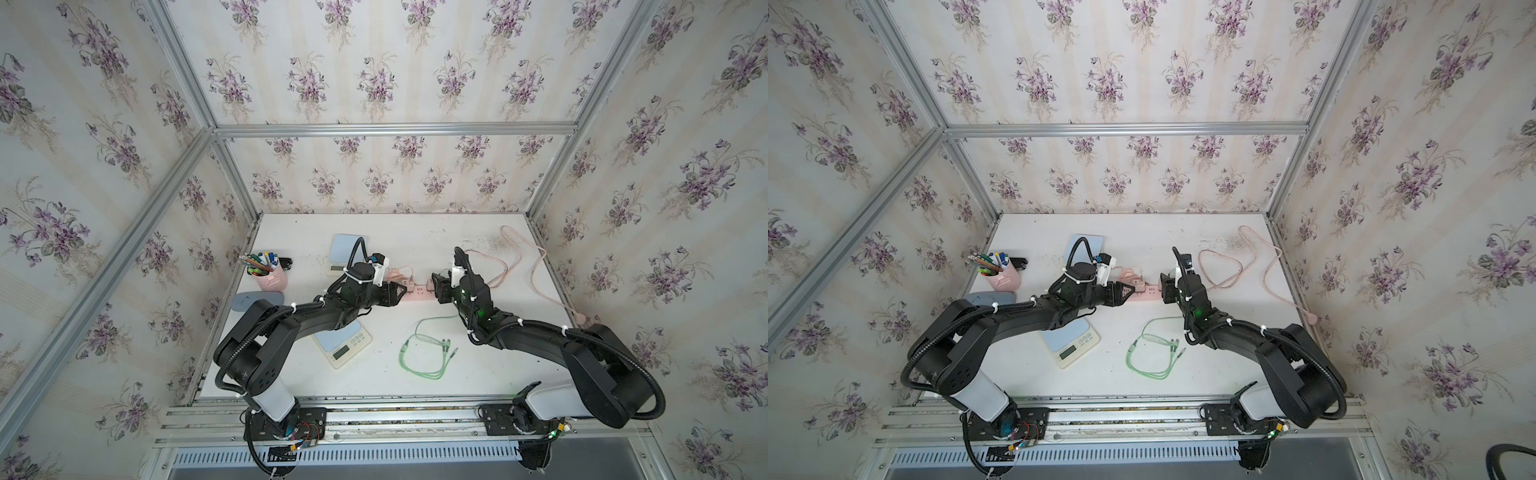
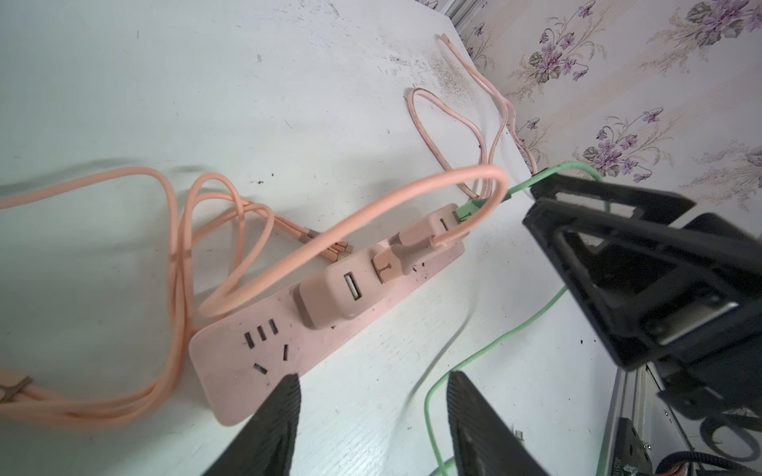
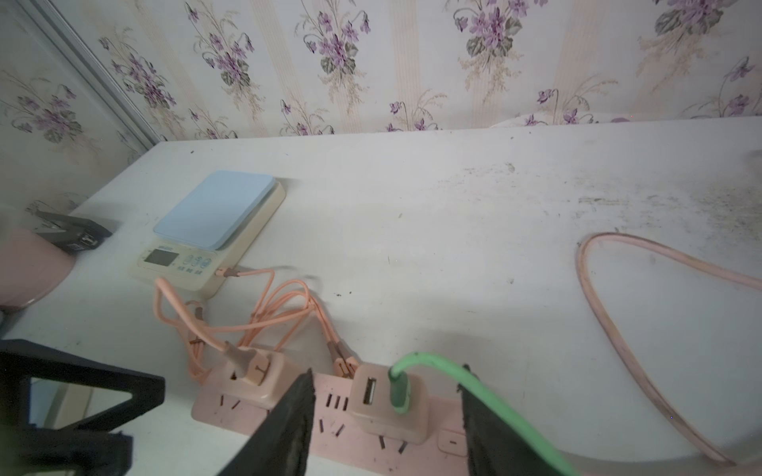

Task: Charge the electronic scale
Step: Insert the charging cable into the plug, then pick up the charging cable from the center of the board.

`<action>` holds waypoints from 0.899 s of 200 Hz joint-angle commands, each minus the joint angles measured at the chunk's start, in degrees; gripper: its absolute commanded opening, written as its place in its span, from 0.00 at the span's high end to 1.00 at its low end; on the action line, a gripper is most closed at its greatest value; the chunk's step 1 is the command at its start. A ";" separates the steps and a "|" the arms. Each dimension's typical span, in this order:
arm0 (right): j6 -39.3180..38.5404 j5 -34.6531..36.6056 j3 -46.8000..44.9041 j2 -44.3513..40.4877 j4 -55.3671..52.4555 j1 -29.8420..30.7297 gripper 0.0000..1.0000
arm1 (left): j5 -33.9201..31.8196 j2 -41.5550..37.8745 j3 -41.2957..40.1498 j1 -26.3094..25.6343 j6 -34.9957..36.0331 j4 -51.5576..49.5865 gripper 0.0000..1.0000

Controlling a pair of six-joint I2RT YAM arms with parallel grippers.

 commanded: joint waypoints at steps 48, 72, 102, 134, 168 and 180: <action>3.36 -12.05 1.42 -8.83 -16.50 -0.05 0.42 | -0.66 -7.65 -3.71 -0.33 4.89 -6.28 0.41; 5.40 -18.07 1.46 -9.61 -21.07 -0.03 0.42 | -1.95 -11.41 -4.55 -1.37 7.44 -11.48 0.41; 10.56 -25.16 2.12 -11.13 -26.42 0.07 0.44 | -5.34 -16.77 -4.58 -4.29 11.06 -18.87 0.42; 23.71 -17.66 1.25 -18.01 -39.27 0.23 0.58 | -10.53 -19.43 -3.64 -8.82 13.07 -24.39 0.44; 33.82 -14.25 -1.64 -24.67 -51.69 1.74 0.75 | -13.12 -18.44 -2.47 -12.02 12.56 -26.50 0.44; 35.45 -13.43 -2.34 -24.83 -53.55 3.55 0.82 | -13.15 -17.62 -2.22 -12.59 12.48 -26.54 0.44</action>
